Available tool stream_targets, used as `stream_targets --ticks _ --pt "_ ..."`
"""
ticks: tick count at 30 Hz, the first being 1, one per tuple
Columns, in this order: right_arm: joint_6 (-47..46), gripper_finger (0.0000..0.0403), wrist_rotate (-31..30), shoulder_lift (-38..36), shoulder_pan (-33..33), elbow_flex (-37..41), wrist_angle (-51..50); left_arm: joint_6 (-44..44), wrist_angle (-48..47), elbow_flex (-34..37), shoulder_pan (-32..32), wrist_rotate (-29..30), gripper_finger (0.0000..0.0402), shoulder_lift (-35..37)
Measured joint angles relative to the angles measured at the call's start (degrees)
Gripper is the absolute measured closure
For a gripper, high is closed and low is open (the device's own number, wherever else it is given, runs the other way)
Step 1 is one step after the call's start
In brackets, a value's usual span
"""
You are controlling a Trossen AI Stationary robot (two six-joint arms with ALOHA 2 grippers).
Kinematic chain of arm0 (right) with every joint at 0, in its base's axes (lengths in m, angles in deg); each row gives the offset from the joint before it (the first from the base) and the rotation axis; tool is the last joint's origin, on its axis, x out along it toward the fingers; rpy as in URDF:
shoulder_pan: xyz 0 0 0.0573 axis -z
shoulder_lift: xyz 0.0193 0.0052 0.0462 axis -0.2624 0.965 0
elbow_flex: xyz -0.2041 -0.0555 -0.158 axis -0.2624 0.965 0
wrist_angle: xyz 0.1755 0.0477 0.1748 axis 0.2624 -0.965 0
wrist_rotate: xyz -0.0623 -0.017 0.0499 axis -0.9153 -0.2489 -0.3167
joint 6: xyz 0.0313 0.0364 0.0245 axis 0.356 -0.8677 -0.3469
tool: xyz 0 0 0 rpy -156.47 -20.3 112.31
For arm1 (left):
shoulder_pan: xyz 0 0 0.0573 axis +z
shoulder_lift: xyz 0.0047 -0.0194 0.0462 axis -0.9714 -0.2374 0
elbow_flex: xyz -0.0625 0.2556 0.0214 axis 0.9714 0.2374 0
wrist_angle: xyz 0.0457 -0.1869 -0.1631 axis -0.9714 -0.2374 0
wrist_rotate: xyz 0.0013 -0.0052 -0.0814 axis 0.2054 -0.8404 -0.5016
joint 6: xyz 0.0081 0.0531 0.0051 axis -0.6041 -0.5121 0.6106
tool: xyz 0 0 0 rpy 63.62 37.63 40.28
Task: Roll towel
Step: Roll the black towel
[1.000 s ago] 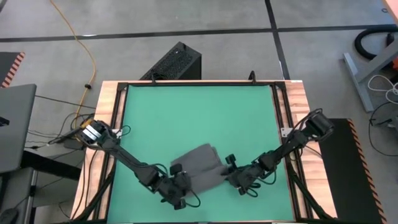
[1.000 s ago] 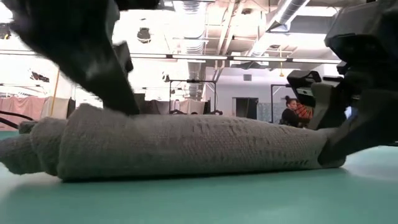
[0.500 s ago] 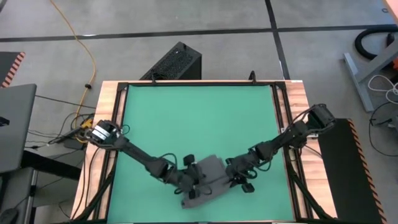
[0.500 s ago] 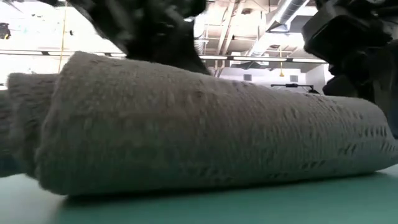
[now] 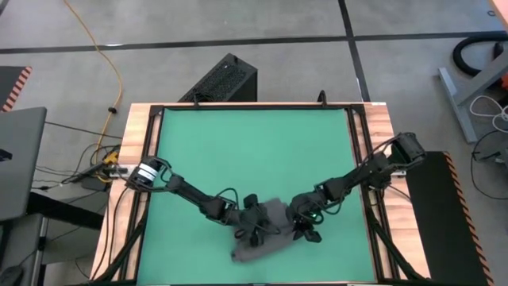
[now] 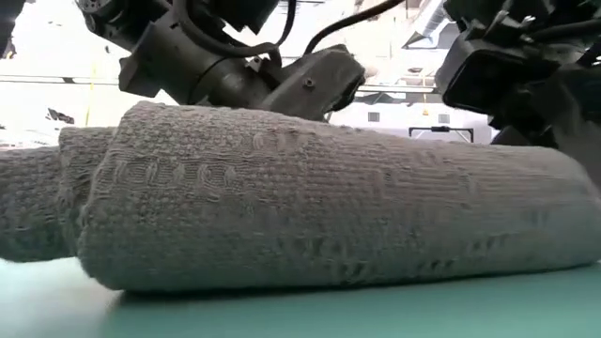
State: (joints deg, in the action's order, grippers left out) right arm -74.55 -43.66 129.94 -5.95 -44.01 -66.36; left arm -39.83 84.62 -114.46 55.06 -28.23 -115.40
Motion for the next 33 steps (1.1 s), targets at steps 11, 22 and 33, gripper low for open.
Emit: stream_targets --ticks 11,22,33 --pt "1.05 0.0351 -0.60 -0.04 4.67 -0.07 -2.69 -10.12 -1.26 -6.62 1.48 3.27 0.0402 0.41" --pt "0.37 0.0351 1.56 -0.13 7.71 -0.15 -6.93 -13.58 -7.75 -14.23 0.02 -2.29 0.0402 1.21" --pt "-0.11 0.0351 7.85 -0.07 14.09 -0.02 -7.73 -7.30 -16.69 -14.23 -3.44 3.47 0.0401 1.21"
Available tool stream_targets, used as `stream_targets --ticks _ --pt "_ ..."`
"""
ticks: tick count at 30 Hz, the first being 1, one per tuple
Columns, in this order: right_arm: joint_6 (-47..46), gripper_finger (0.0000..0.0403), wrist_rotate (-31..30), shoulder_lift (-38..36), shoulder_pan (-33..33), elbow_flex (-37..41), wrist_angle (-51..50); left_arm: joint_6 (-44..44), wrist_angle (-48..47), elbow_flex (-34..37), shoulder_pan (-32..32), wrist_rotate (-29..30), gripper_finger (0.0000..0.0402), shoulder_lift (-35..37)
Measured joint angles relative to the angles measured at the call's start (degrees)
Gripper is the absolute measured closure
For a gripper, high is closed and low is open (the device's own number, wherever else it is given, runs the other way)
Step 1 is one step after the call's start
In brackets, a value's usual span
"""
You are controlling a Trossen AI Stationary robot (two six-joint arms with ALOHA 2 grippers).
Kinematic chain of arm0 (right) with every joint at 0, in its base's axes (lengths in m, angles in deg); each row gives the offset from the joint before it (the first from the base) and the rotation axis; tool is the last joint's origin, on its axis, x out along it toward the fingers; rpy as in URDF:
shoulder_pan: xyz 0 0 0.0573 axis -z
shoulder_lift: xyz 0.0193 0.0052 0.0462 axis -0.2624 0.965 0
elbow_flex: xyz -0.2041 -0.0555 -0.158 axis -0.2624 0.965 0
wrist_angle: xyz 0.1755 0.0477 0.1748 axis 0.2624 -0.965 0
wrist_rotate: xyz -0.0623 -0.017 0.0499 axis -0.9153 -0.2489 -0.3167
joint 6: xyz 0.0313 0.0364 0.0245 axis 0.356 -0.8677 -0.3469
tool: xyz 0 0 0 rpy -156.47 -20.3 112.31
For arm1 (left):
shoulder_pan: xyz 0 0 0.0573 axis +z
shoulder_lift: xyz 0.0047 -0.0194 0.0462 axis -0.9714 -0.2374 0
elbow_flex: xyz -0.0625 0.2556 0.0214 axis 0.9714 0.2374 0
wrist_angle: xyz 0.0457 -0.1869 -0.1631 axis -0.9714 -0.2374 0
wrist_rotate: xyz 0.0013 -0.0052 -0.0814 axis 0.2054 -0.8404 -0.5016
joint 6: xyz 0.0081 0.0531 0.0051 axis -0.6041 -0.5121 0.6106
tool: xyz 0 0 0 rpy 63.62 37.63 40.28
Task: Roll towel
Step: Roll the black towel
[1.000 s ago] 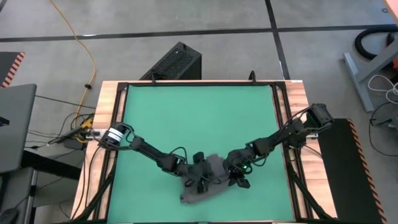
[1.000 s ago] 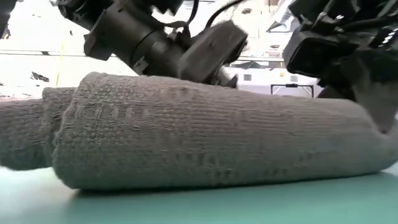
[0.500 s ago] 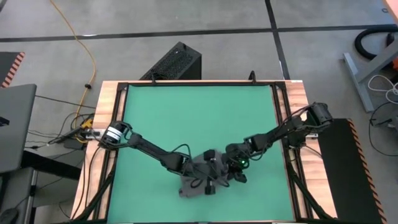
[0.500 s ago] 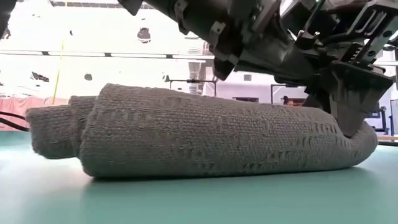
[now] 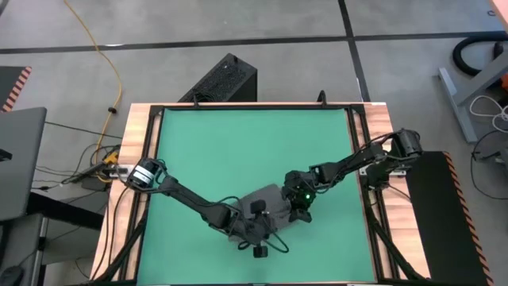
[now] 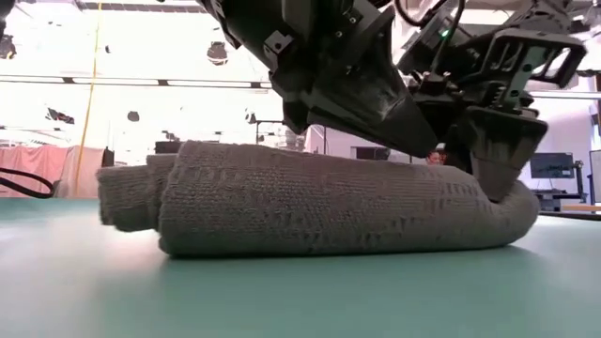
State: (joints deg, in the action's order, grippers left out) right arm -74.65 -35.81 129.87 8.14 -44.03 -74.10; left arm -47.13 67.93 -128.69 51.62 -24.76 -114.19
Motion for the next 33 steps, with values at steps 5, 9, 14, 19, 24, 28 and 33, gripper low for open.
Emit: stream_targets --ticks 5,9,14,19,24,28,33 --pt "-0.12 0.0351 2.98 0.04 2.27 0.02 -0.02 -1.24 -1.56 0.01 0.31 -1.48 0.0364 0.00" --pt "0.12 0.0351 3.62 0.04 2.49 0.04 -0.16 -2.25 -1.25 0.02 0.48 -1.98 0.0299 0.00" --pt "1.21 0.0351 3.62 0.04 2.51 0.14 -0.82 -1.00 -8.73 -3.07 0.48 -2.14 0.0217 1.06" --pt "1.37 0.0351 3.75 0.04 2.49 0.15 -0.77 4.17 -27.76 -9.17 0.32 -2.59 0.0186 1.64" --pt "1.59 0.0351 3.82 0.04 2.47 0.15 -0.85 11.62 -33.42 -10.19 -0.70 -5.78 0.0186 1.55" --pt "2.18 0.0351 3.82 0.04 2.49 0.15 -0.86 15.50 -36.37 -10.16 -2.40 -6.17 0.0186 1.53" --pt "2.21 0.0351 3.88 0.04 2.73 0.15 -0.88 18.29 -38.50 -10.16 -4.27 -4.58 0.0186 1.53"
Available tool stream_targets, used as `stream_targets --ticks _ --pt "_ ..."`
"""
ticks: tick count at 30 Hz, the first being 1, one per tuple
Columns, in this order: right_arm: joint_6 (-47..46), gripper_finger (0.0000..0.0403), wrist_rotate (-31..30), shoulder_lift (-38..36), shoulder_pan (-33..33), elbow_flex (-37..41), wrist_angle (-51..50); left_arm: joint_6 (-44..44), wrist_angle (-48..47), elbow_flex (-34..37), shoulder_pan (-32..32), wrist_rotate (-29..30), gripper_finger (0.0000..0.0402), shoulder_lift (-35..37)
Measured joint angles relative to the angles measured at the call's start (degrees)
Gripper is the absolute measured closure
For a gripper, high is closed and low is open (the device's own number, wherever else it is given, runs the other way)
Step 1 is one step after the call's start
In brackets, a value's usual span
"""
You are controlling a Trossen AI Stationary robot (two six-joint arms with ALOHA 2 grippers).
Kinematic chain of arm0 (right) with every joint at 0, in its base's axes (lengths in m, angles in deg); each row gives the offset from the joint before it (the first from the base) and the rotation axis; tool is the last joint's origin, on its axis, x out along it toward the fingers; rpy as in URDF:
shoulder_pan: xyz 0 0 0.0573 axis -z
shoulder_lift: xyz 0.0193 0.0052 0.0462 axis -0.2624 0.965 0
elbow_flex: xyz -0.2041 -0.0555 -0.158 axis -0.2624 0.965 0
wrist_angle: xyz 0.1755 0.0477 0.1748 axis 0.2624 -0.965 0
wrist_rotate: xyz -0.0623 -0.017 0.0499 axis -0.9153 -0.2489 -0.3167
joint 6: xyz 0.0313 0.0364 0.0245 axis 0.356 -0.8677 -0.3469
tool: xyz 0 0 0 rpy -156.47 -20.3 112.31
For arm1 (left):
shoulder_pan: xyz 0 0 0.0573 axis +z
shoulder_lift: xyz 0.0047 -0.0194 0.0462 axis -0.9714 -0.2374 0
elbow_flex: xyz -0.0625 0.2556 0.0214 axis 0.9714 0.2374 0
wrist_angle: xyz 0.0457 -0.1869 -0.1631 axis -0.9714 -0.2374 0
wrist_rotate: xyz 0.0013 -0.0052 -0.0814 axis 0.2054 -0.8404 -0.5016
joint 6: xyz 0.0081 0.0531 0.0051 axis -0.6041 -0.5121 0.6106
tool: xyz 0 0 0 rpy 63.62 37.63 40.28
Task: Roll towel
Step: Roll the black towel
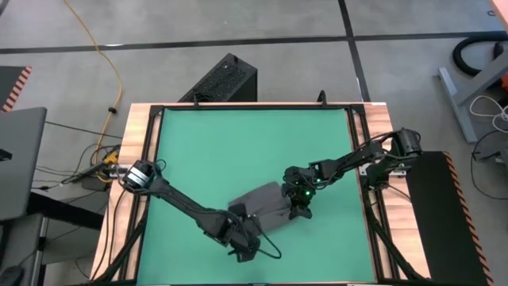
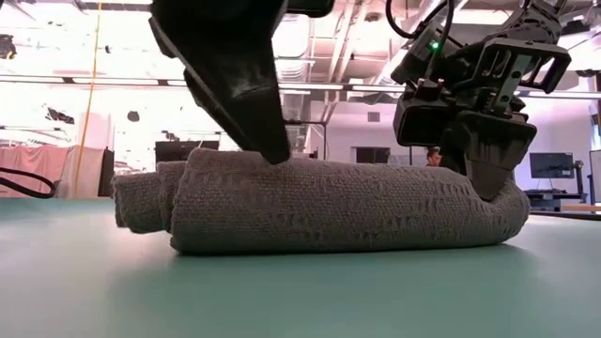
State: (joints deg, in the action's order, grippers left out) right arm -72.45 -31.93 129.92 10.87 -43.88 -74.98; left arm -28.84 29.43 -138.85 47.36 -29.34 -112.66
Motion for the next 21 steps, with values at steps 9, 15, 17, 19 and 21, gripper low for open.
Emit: stream_targets --ticks 9,15,17,19,21 --pt "-0.86 0.0351 -0.04 -0.04 -0.02 0.00 -0.35 4.17 -3.31 0.63 -1.20 4.42 0.0187 -1.97" --pt "-1.27 0.0351 0.00 -0.04 -0.04 0.00 -0.75 8.17 -1.11 3.96 -0.40 0.12 0.0228 -1.91" --pt "-1.27 0.0350 -0.03 -0.04 -0.04 0.00 -0.79 9.06 2.54 5.96 -0.37 0.50 0.0271 -1.79" --pt "-1.25 0.0349 -0.13 -0.04 -0.22 0.00 -0.85 9.30 7.86 8.04 -0.81 0.55 0.0327 -1.23" --pt "-0.91 0.0348 -0.13 -0.04 -0.51 0.00 -0.96 9.31 14.03 9.64 -1.42 -1.41 0.0376 -1.10"
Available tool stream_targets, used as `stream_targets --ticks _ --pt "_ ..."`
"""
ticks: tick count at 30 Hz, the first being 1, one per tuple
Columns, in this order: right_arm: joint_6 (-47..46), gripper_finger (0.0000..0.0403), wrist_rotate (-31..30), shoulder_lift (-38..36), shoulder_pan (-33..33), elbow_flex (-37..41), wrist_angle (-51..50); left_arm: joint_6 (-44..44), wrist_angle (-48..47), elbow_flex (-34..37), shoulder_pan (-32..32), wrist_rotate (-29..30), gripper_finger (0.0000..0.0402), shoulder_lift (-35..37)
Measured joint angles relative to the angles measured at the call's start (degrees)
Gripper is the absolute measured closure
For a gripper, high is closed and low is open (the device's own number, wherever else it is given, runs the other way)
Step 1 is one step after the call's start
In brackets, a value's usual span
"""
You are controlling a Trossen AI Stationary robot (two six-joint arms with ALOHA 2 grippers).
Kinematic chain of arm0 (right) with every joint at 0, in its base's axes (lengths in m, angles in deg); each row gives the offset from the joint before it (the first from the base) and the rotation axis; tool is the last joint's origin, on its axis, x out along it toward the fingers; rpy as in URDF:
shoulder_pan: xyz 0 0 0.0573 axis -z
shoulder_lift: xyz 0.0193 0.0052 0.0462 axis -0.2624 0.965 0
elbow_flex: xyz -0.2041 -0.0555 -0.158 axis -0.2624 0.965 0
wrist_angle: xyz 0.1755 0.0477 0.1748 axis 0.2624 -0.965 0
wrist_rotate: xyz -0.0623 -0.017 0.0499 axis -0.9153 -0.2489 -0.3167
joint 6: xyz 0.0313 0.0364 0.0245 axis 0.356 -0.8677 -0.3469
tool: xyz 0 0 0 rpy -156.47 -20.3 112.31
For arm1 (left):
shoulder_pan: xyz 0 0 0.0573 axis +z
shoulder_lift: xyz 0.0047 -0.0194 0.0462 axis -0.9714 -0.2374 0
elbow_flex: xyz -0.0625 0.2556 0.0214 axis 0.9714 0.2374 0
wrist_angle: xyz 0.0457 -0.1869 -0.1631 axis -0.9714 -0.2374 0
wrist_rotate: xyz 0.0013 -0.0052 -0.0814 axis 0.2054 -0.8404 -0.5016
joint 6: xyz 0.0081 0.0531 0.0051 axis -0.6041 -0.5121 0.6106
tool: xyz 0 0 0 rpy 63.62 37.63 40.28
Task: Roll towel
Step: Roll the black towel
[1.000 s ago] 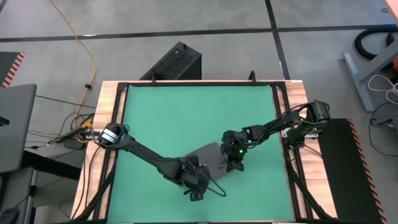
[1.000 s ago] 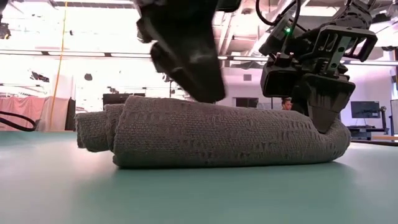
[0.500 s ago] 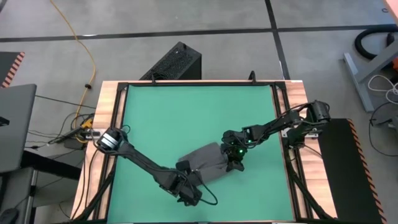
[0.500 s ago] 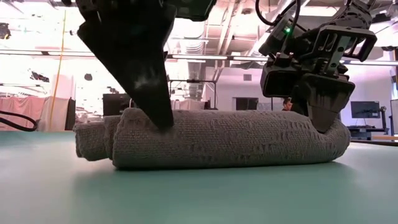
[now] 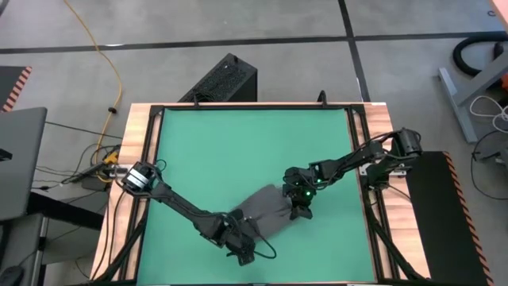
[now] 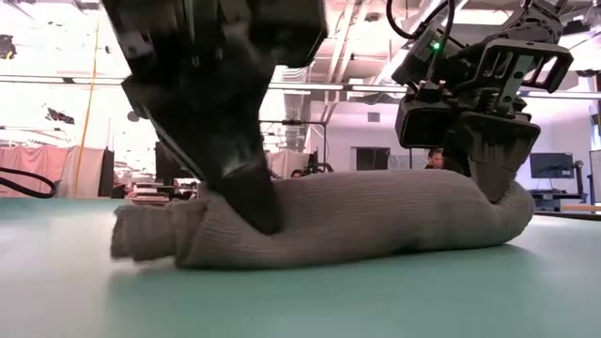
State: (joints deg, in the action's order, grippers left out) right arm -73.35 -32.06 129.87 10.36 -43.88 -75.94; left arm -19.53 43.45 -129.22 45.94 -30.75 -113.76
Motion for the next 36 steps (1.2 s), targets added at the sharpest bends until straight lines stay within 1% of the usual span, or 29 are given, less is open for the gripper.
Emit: stream_targets --ticks 1,4,8,10,14,15,17,20,23,25,27,29,30,33,36 --pt "0.08 0.0348 0.00 0.00 -0.04 0.02 0.02 0.01 2.59 0.81 -0.29 -1.55 0.0382 -0.04" --pt "0.09 0.0347 0.02 0.00 -0.10 0.02 0.11 0.62 10.18 3.19 -0.71 -6.54 0.0383 -0.19" --pt "-0.18 0.0346 -0.49 0.00 -1.02 0.02 0.17 4.16 18.57 7.86 -1.16 -6.81 0.0385 -0.05" --pt "-0.36 0.0346 -0.94 0.00 -2.31 0.02 0.25 5.73 27.13 11.69 -1.43 -7.47 0.0386 -0.06" --pt "-1.46 0.0345 -2.17 -0.02 -4.52 0.00 0.31 8.77 47.37 20.83 -1.66 -9.50 0.0386 -0.08" --pt "-1.46 0.0344 -2.38 -0.02 -4.64 0.00 0.30 9.90 51.29 22.79 -1.65 -9.76 0.0387 -0.08" --pt "-1.61 0.0339 -3.18 -0.04 -4.57 0.00 0.26 12.82 55.89 25.40 -1.60 -9.92 0.0387 0.05" --pt "-0.85 0.0318 -3.19 -0.04 -3.86 0.00 0.22 14.36 57.36 26.69 -1.58 -9.91 0.0387 0.12" --pt "-0.09 0.0281 -2.62 -0.07 -2.69 -0.06 0.11 14.09 58.16 26.90 -1.40 -10.19 0.0388 0.12" --pt "0.21 0.0252 -0.48 -0.07 -1.10 -0.58 -0.65 14.43 58.50 27.01 -0.78 -11.89 0.0388 0.12" --pt "1.64 0.0225 3.65 -0.07 0.81 -1.21 -1.53 14.57 58.51 27.04 -0.42 -12.83 0.0388 0.13" --pt "2.69 0.0204 7.27 -0.43 2.41 -1.66 -3.50 14.46 58.51 27.04 -0.28 -13.34 0.0388 0.14" --pt "3.39 0.0195 7.86 -0.87 3.05 -1.85 -5.24 14.41 58.56 27.04 -0.24 -13.62 0.0388 0.14" --pt "8.13 0.0179 7.96 -3.53 4.68 -2.14 -11.37 13.62 59.04 27.16 -0.46 -13.65 0.0388 0.14" --pt "14.09 0.0176 7.57 -6.40 5.80 -2.14 -15.91 14.37 60.61 27.79 -1.15 -13.36 0.0388 0.12"
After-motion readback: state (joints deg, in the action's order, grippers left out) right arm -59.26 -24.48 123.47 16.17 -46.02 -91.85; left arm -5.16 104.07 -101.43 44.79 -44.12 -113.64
